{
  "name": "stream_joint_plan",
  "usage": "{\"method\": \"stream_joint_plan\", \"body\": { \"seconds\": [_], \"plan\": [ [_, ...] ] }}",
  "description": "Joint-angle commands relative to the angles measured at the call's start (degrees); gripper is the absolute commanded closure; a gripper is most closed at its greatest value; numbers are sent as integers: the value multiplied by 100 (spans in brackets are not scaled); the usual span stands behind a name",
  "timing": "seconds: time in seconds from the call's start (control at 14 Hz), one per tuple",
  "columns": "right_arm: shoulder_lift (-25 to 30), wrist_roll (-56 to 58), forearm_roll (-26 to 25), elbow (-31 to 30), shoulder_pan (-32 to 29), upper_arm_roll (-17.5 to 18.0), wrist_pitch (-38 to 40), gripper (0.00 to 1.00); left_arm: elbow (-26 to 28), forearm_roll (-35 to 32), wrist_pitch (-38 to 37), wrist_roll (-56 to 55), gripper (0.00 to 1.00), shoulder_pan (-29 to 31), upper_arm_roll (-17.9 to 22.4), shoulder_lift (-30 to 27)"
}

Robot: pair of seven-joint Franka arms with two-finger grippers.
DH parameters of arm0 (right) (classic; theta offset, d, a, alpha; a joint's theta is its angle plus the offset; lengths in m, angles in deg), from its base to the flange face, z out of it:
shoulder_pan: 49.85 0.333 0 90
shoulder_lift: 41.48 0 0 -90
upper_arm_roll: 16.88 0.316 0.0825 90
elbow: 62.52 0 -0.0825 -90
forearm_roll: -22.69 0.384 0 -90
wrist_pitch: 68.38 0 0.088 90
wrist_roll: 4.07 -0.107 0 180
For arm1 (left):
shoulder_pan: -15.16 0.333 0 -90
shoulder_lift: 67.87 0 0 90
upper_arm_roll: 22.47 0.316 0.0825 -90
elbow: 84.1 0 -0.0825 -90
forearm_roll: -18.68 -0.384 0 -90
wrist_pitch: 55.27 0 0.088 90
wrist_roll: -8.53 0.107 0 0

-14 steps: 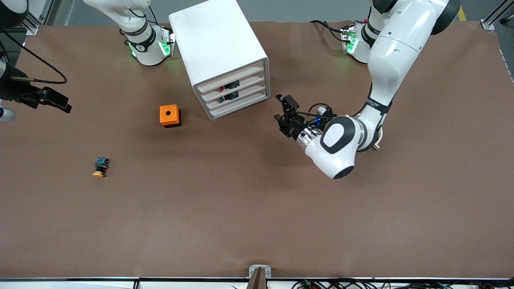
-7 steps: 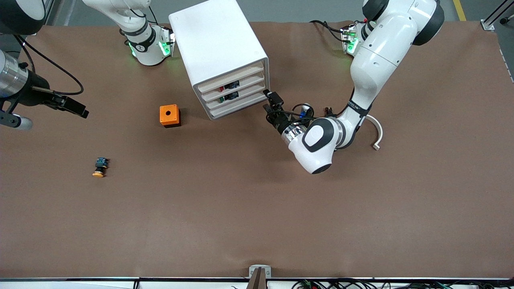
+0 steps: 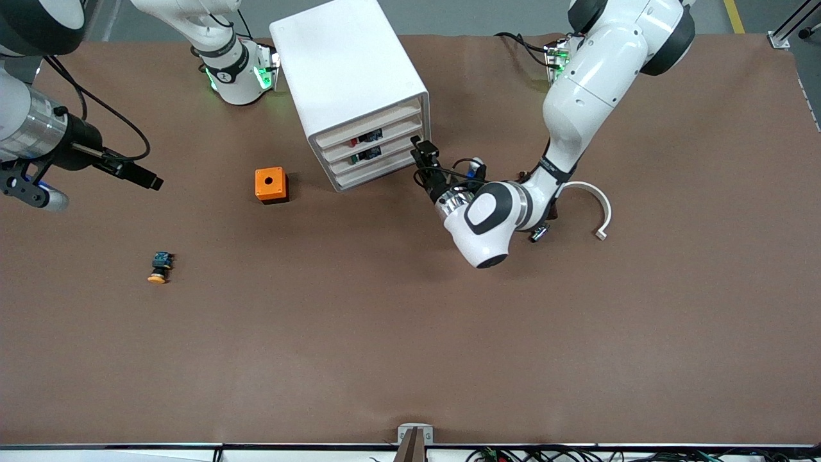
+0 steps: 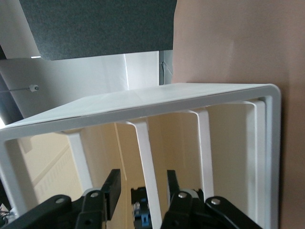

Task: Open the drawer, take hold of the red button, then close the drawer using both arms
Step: 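Pull the drawer open with the left gripper while the right gripper approaches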

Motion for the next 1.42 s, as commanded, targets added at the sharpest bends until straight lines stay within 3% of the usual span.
{"method": "stream_joint_plan", "body": {
  "seconds": [0.0, 0.36, 0.85, 1.35],
  "plan": [
    [14, -237, 90, -5, 104, -27, 37, 0, -104, 114, -117, -115, 54, -122, 4, 121],
    [5, -578, 169, 3, 201, -27, 29, 0, -95, 123, -327, -107, 59, -412, -5, 139],
    [-135, -1133, 335, 91, 315, -27, -50, 0, -104, 123, -327, -107, 89, -518, -5, 191],
    [-337, -1950, 380, 206, 648, -27, -200, 0, -122, 281, -275, -98, 90, -317, 92, 218]
  ]
}}
